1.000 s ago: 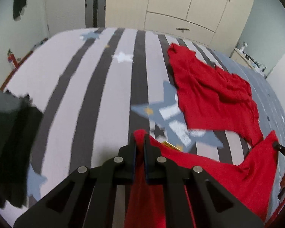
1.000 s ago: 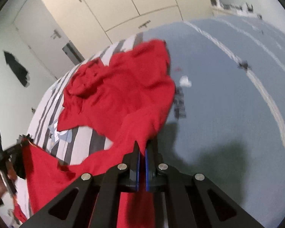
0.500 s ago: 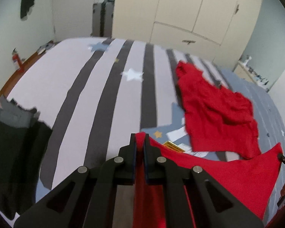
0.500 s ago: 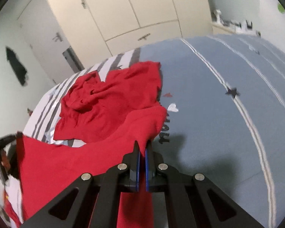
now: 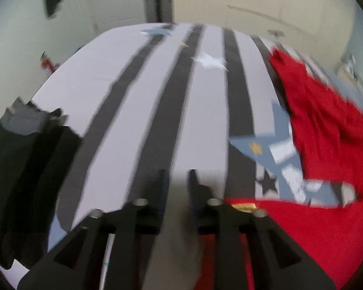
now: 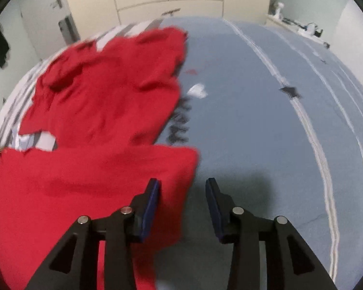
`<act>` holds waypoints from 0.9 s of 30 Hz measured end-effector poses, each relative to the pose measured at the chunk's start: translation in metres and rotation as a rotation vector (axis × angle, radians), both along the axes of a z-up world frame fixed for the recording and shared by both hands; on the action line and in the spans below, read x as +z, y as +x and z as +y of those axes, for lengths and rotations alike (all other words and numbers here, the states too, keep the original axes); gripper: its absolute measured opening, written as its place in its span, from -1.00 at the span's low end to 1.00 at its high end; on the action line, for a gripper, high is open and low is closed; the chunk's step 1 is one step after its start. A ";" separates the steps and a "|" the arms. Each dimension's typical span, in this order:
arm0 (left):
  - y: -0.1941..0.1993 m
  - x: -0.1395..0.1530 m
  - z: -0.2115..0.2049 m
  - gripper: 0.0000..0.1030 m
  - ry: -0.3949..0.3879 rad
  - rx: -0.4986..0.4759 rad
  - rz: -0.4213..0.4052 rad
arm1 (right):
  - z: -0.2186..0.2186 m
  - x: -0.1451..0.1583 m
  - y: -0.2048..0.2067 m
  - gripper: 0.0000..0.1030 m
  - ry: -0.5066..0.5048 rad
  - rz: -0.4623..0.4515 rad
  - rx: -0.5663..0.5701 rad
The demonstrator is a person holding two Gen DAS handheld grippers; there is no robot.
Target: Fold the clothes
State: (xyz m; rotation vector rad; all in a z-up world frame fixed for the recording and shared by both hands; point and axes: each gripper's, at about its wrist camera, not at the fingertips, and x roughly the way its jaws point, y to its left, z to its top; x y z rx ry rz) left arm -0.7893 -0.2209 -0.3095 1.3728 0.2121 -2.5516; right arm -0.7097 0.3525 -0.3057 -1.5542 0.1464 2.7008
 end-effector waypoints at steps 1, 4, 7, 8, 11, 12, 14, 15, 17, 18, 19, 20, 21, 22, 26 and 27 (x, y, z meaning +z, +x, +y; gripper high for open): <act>0.004 0.006 -0.007 -0.10 0.008 0.017 0.013 | 0.009 0.005 0.004 -0.29 -0.018 0.010 -0.020; 0.018 0.021 -0.020 0.02 0.035 0.016 0.035 | 0.023 0.021 0.021 -0.29 -0.071 0.043 -0.024; 0.050 0.030 -0.014 0.02 0.066 -0.073 0.034 | 0.023 0.034 0.050 -0.29 -0.143 0.061 0.021; 0.063 0.032 -0.013 0.02 0.081 -0.101 0.033 | 0.019 0.037 0.065 -0.29 -0.161 0.064 0.036; 0.113 0.035 -0.008 0.02 0.147 -0.150 0.016 | 0.001 0.040 0.116 -0.29 -0.194 0.070 0.060; 0.131 0.035 -0.007 0.02 0.153 -0.156 0.011 | -0.005 0.040 0.135 -0.29 -0.203 0.072 0.064; 0.171 0.033 -0.006 0.02 0.163 -0.167 -0.003 | -0.018 0.039 0.171 -0.29 -0.219 0.075 0.072; 0.192 0.032 -0.009 0.02 0.168 -0.161 -0.005 | -0.025 0.038 0.184 -0.29 -0.232 0.070 0.077; 0.229 0.028 -0.015 0.02 0.161 -0.132 -0.020 | -0.039 0.036 0.218 -0.29 -0.221 0.056 0.096; 0.248 0.027 -0.019 0.02 0.155 -0.114 -0.027 | -0.043 0.034 0.233 -0.29 -0.212 0.046 0.099; 0.266 0.025 -0.026 0.02 0.150 -0.094 -0.033 | -0.047 0.032 0.249 -0.29 -0.207 0.034 0.102; 0.284 0.025 -0.033 0.02 0.141 -0.072 -0.040 | -0.050 0.030 0.264 -0.29 -0.201 0.023 0.105; 0.300 0.025 -0.040 0.02 0.126 -0.048 -0.047 | -0.053 0.028 0.275 -0.29 -0.196 0.011 0.097; 0.317 0.026 -0.046 0.02 0.117 -0.026 -0.050 | -0.055 0.025 0.286 -0.29 -0.191 -0.001 0.087; 0.380 0.033 -0.075 0.02 0.054 0.050 -0.068 | -0.065 0.022 0.325 -0.29 -0.201 -0.033 0.045; 0.397 0.035 -0.085 0.02 0.050 0.072 -0.076 | -0.070 0.024 0.334 -0.29 -0.206 -0.033 0.038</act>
